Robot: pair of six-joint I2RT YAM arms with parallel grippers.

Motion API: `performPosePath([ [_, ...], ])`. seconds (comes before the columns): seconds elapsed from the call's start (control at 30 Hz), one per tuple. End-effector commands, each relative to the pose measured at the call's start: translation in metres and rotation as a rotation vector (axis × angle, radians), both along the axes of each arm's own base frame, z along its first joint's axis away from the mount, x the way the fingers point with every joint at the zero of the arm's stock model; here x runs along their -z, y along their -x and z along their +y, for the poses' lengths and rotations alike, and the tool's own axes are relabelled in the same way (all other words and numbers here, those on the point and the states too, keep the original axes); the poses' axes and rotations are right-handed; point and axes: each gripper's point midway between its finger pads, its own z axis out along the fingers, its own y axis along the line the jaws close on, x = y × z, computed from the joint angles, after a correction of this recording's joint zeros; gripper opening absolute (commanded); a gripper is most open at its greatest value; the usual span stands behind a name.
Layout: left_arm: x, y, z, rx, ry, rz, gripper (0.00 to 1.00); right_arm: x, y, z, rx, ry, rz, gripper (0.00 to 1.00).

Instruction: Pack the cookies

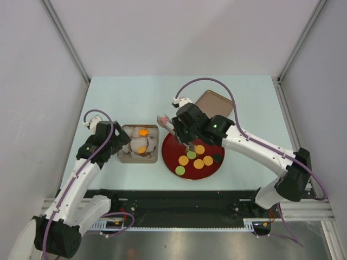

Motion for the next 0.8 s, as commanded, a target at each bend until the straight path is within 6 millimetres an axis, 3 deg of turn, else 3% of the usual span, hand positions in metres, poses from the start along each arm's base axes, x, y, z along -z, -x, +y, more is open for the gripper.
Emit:
performPosePath([
  [0.0, -0.013, 0.004, 0.016, -0.085, -0.012, -0.031, 1.00, -0.025, 0.001, 0.042, -0.105, -0.037, -0.050, 0.30],
  [0.23, -0.023, 0.018, 0.037, -0.198, -0.043, -0.047, 1.00, -0.019, -0.002, 0.100, -0.215, -0.017, -0.045, 0.29],
  [0.47, -0.019, 0.021, 0.038, -0.203, -0.046, -0.037, 1.00, -0.008, -0.008, 0.132, -0.273, -0.028, -0.025, 0.29],
  [0.77, -0.016, 0.021, 0.036, -0.183, -0.046, -0.029, 1.00, -0.008, -0.013, 0.161, -0.333, -0.076, -0.027, 0.30],
])
